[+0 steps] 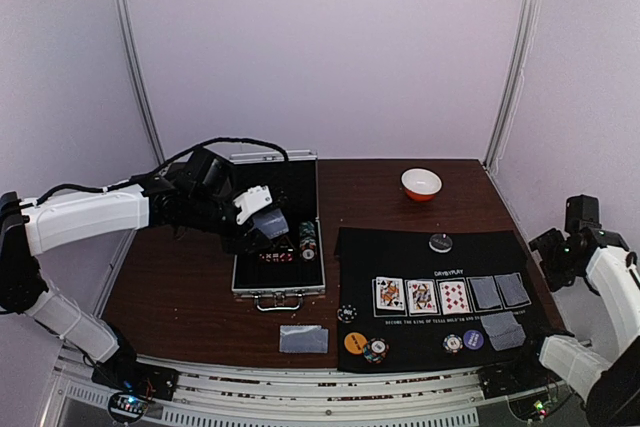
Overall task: Distribute texas hold em gaming equipment
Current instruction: Place the poker card in the community card area, then place the face-down deck piles at the center of the board.
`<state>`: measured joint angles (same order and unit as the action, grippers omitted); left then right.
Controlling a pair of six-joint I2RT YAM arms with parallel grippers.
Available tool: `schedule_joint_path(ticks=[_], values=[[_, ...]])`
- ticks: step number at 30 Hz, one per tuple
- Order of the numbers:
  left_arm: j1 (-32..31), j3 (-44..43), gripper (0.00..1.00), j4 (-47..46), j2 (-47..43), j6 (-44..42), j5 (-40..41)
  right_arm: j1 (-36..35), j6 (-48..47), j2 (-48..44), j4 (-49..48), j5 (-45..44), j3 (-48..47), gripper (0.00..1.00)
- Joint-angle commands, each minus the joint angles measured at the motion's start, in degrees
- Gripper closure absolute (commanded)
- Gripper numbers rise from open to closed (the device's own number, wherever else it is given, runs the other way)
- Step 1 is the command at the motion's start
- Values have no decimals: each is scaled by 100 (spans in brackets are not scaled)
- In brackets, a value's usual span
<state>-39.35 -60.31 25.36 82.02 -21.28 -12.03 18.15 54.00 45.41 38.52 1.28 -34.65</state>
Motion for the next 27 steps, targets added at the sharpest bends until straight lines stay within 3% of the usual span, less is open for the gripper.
schedule_joint_path(ticks=[1, 6, 9, 16, 27], values=[[245, -146, 51, -81, 21, 795, 267, 9, -961, 451, -820, 292, -537, 19], [807, 116, 51, 217, -188, 1914, 410, -827, -2311, 855, -882, -534, -1585, 12], [1033, 436, 51, 283, -407, 2402, 500, -1182, -2765, 912, -1005, -582, -1839, 12], [1490, 1326, 51, 195, -606, 3723, 909, -1742, -3195, 1418, -1105, -145, -2136, 11], [1504, 2433, 47, -456, -374, 4725, 1564, -2200, -3676, 1881, -1224, 156, -2329, 11]])
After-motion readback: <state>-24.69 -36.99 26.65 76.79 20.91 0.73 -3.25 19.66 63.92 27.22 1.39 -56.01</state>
